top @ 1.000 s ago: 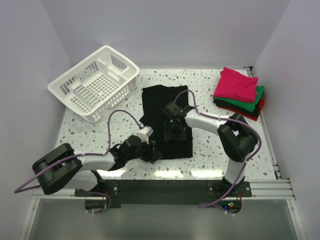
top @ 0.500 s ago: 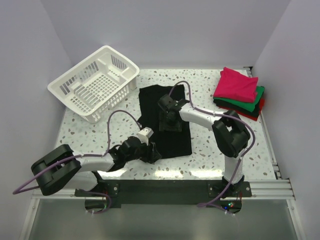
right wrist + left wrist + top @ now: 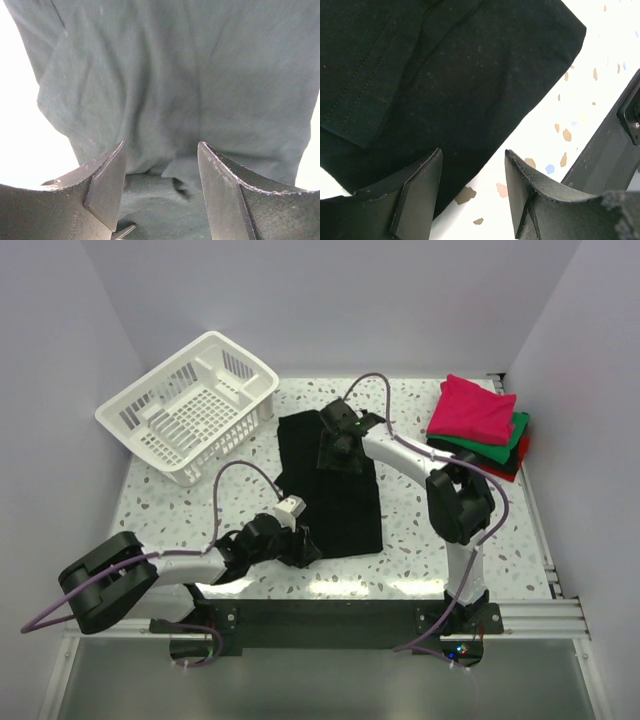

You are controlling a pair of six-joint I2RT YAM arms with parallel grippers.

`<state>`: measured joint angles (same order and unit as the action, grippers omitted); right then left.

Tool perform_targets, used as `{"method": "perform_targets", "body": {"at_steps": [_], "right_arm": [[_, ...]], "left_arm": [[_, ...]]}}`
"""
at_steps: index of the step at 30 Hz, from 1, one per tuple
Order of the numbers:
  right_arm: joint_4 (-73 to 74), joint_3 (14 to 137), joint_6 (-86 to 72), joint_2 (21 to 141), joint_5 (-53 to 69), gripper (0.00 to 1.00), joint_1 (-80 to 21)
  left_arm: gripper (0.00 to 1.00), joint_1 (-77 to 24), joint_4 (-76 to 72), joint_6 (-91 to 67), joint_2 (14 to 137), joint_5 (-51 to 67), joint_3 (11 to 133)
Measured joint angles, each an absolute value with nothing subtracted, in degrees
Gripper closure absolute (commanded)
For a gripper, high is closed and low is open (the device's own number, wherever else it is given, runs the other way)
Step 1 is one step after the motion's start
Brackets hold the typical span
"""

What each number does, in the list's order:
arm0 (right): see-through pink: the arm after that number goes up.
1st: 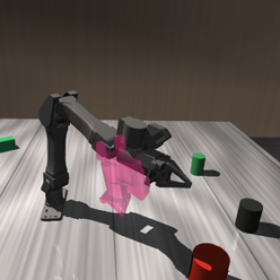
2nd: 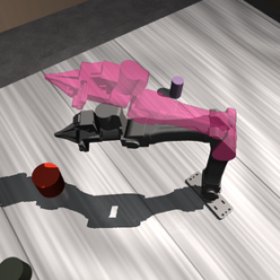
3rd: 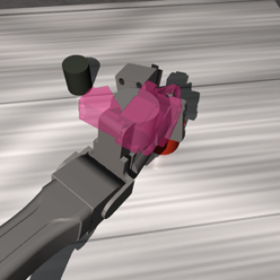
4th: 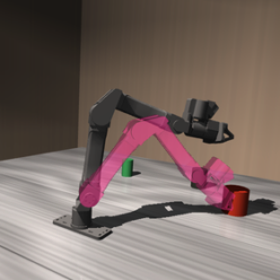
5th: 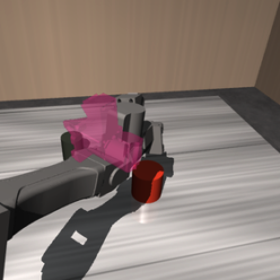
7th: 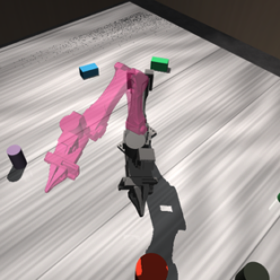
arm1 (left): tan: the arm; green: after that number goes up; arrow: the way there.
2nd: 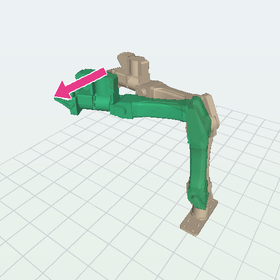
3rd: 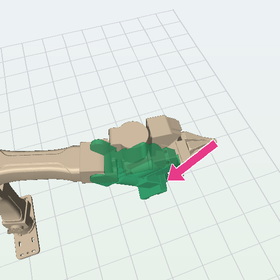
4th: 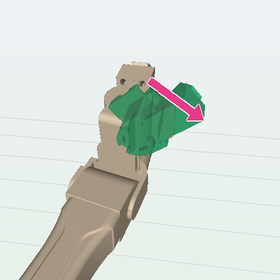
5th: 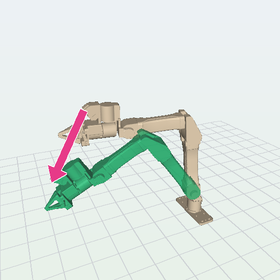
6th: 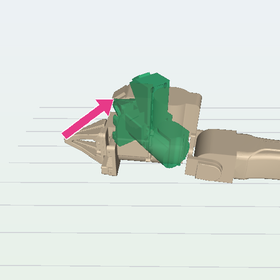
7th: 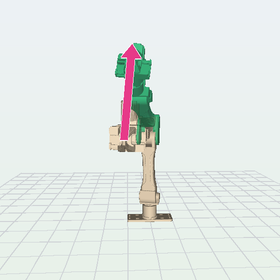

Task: Fold and stack the t-shirts
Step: Fold the tshirt

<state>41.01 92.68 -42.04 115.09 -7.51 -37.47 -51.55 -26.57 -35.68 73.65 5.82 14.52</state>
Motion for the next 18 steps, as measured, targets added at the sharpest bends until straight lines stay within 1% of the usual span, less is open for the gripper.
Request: {"method": "perform_targets", "body": {"at_steps": [4, 7, 9, 14, 16, 18], "right_arm": [[42.3, 95.8, -38.2, 115.0, -5.3, 0.37, -35.2], [43.4, 96.1, -35.2, 113.1, -3.6, 0.37, -34.8], [43.9, 93.3, -33.8, 109.1, -2.5, 0.37, -35.0], [45.3, 81.4, -33.2, 94.9, -1.0, 0.38, -34.5], [45.5, 77.2, -33.4, 91.1, -0.5, 0.39, -33.8], [45.3, 72.6, -33.9, 88.6, 0.0, 0.39, -33.1]], "left_arm": [[0.41, -51.5, -23.0, -35.7, 71.6, 5.5, 14.8], [0.40, -51.6, -17.0, -35.7, 69.0, 4.9, 16.0], [0.39, -51.6, -12.4, -35.7, 67.1, 4.2, 17.3], [0.36, -51.5, 0.9, -36.8, 61.5, -0.3, 23.6], [0.36, -51.1, 4.8, -38.0, 59.6, -2.5, 26.6], [0.39, -49.4, 8.1, -39.5, 58.5, -3.8, 29.0]]}}
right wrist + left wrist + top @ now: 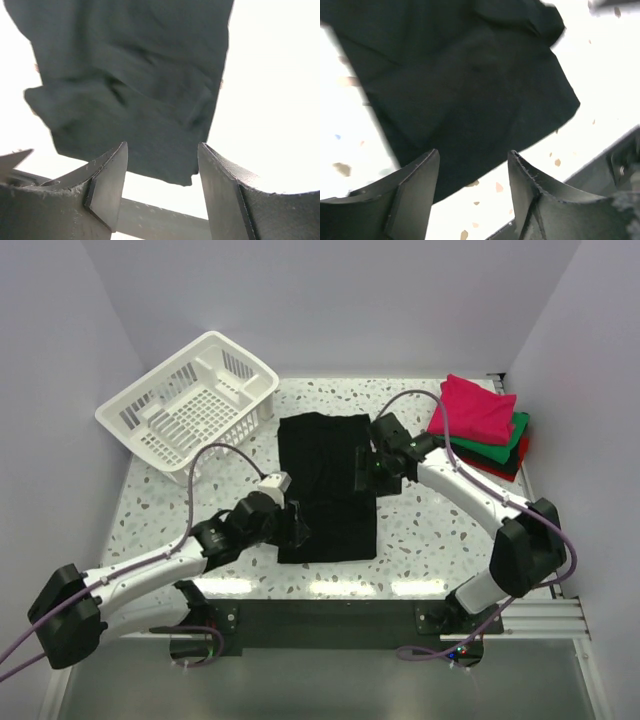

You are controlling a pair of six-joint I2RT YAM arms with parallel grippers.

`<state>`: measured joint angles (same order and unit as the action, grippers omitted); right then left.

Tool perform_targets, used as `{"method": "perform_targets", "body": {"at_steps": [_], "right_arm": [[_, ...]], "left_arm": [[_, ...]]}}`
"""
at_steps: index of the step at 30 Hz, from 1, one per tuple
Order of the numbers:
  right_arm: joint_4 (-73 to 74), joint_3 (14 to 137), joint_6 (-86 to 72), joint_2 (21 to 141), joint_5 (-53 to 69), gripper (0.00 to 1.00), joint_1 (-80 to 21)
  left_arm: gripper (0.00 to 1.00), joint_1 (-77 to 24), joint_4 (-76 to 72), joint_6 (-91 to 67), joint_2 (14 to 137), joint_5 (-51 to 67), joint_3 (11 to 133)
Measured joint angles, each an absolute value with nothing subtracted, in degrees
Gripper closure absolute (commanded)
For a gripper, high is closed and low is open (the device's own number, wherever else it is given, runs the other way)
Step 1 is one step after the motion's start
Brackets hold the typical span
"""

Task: Fold and stack the t-shirts
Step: Fold the tshirt

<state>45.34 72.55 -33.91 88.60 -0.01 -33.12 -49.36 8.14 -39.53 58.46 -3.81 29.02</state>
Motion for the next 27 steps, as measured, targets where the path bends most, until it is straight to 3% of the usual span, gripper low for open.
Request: {"method": "perform_targets", "body": {"at_steps": [7, 27], "right_arm": [[44.2, 61.3, -36.0, 87.8, 1.4, 0.43, -32.6], [38.4, 60.7, -36.0, 93.0, 1.5, 0.53, -32.6]], "left_arm": [[0.45, -38.6, 15.2, -42.4, 60.3, -5.0, 30.8], [0.53, -36.7, 13.1, -42.8, 68.4, 1.1, 32.0]]}}
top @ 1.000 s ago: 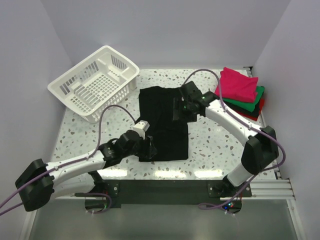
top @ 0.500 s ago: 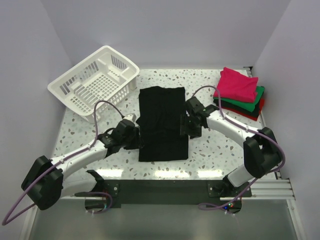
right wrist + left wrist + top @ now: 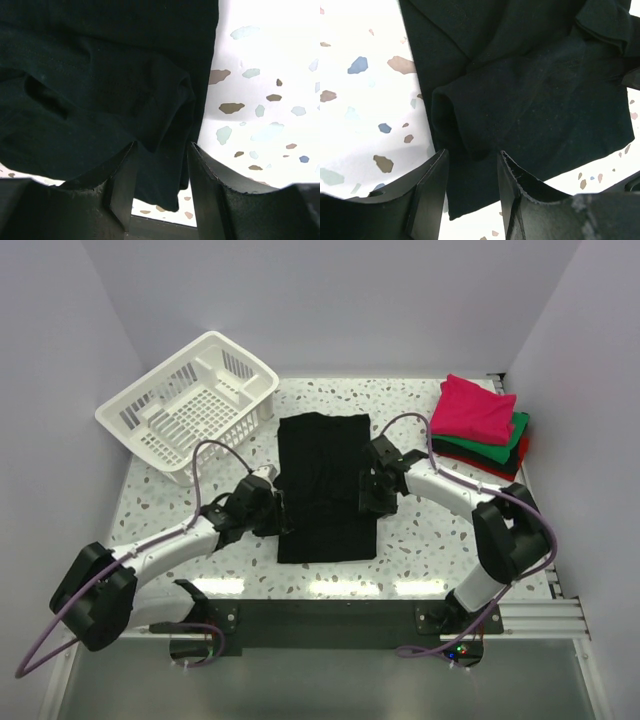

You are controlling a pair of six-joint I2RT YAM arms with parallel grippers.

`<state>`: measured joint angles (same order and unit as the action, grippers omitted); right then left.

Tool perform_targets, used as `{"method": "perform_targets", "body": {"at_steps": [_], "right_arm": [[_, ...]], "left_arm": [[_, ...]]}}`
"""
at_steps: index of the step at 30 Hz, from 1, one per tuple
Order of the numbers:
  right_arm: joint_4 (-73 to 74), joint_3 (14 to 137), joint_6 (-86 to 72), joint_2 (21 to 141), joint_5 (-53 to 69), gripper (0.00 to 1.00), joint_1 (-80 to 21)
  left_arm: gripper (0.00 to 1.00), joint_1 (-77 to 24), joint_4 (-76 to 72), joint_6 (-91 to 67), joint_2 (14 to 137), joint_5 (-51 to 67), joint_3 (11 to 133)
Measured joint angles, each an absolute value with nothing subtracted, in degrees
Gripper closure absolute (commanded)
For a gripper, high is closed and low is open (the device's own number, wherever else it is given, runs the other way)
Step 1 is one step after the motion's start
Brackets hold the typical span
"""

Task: Fold and stack the t-shirts
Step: Fold the tshirt

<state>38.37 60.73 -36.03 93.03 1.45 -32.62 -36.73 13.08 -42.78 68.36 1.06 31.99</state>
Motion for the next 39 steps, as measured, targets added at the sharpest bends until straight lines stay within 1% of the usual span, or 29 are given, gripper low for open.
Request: {"method": "perform_targets", "body": {"at_steps": [8, 12, 15, 16, 18, 19, 23, 27, 28, 30, 39], "right_arm": [[38.1, 60.9, -36.0, 93.5, 1.4, 0.56, -32.6], [38.0, 61.4, -36.0, 94.0, 1.4, 0.58, -32.6], [38.0, 61.7, -36.0, 94.8, 1.4, 0.63, -32.6], [38.0, 61.8, -35.9, 95.0, 1.4, 0.64, -32.6], [38.0, 61.9, -35.9, 95.2, 1.4, 0.70, -32.5], [38.0, 61.9, -35.9, 95.3, 1.3, 0.72, -32.4], [38.1, 62.4, -35.9, 95.3, 1.2, 0.78, -32.1], [38.1, 63.4, -36.0, 95.3, 1.0, 0.86, -31.7], [38.1, 63.7, -36.0, 95.3, 1.0, 0.90, -31.6], [38.1, 64.3, -36.1, 95.3, 1.0, 0.93, -31.4], [38.5, 68.6, -36.5, 97.3, 1.0, 0.94, -29.2]], "left_arm": [[0.57, -36.1, 9.5, -42.5, 72.4, 3.4, 32.0], [0.64, -36.0, 7.7, -42.4, 74.3, 4.2, 32.0], [0.73, -35.9, 7.1, -42.4, 75.1, 4.6, 32.0], [0.79, -35.7, 7.0, -42.4, 75.1, 4.7, 32.0], [0.84, -35.1, 6.5, -42.4, 75.1, 4.9, 32.0], [0.88, -34.8, 6.3, -42.4, 75.2, 5.1, 32.0], [0.99, -33.3, 4.6, -42.5, 76.3, 6.3, 32.0], [1.00, -31.5, 2.8, -42.4, 78.6, 8.2, 32.0], [1.00, -31.0, 2.4, -42.4, 79.1, 8.7, 32.1], [1.00, -30.0, 2.2, -42.4, 79.6, 9.6, 32.3], [1.00, -25.4, -0.6, -42.5, 81.8, 13.5, 37.5]]}}
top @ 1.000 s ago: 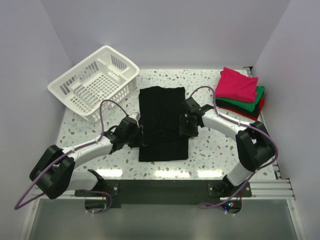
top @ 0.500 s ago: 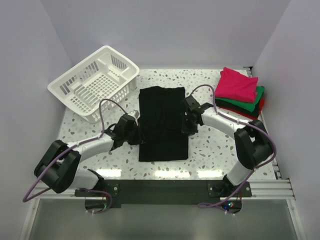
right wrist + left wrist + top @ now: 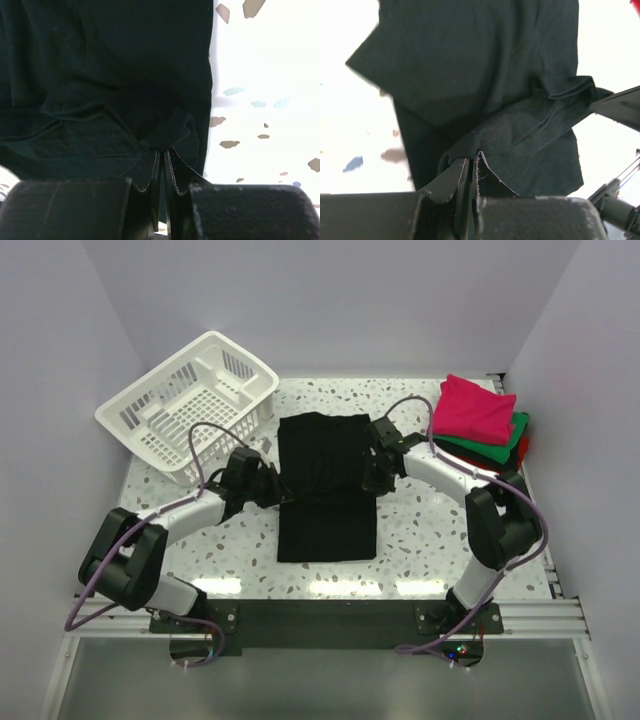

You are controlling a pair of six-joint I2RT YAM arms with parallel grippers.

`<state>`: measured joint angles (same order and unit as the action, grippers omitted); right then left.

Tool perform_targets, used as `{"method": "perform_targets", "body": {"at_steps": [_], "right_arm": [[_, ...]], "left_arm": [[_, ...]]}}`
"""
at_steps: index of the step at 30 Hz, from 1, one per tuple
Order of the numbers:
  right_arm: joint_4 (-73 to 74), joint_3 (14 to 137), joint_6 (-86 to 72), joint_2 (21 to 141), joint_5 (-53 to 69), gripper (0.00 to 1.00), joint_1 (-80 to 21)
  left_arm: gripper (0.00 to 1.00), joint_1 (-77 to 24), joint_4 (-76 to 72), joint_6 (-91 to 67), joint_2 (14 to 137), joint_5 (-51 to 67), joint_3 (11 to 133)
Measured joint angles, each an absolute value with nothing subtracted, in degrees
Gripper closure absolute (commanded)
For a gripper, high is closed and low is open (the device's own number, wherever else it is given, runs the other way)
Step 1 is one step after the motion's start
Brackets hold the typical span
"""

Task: Fold and stack the t-shirts
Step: Fold the tshirt

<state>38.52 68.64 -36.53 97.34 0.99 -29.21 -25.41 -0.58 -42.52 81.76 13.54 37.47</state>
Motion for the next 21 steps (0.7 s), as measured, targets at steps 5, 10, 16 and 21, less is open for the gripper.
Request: {"method": "perform_targets", "body": {"at_steps": [5, 10, 16, 21], "right_arm": [[39.3, 70.7, -36.7, 100.6, 1.0, 0.94, -28.1], [39.9, 73.5, -37.1, 103.1, 1.0, 0.92, -26.8], [40.4, 77.3, -37.9, 105.7, 1.6, 0.86, -25.1], [40.8, 80.3, -38.6, 107.6, 2.8, 0.78, -23.8]], "left_arm": [[1.00, -23.4, -1.6, -42.5, 85.7, 15.7, 41.2], [1.00, -21.6, -2.1, -42.5, 90.1, 17.3, 43.9], [0.70, -20.1, -1.6, -42.3, 93.4, 19.0, 47.8], [0.43, -19.4, -1.7, -42.4, 94.9, 20.0, 52.6]]}}
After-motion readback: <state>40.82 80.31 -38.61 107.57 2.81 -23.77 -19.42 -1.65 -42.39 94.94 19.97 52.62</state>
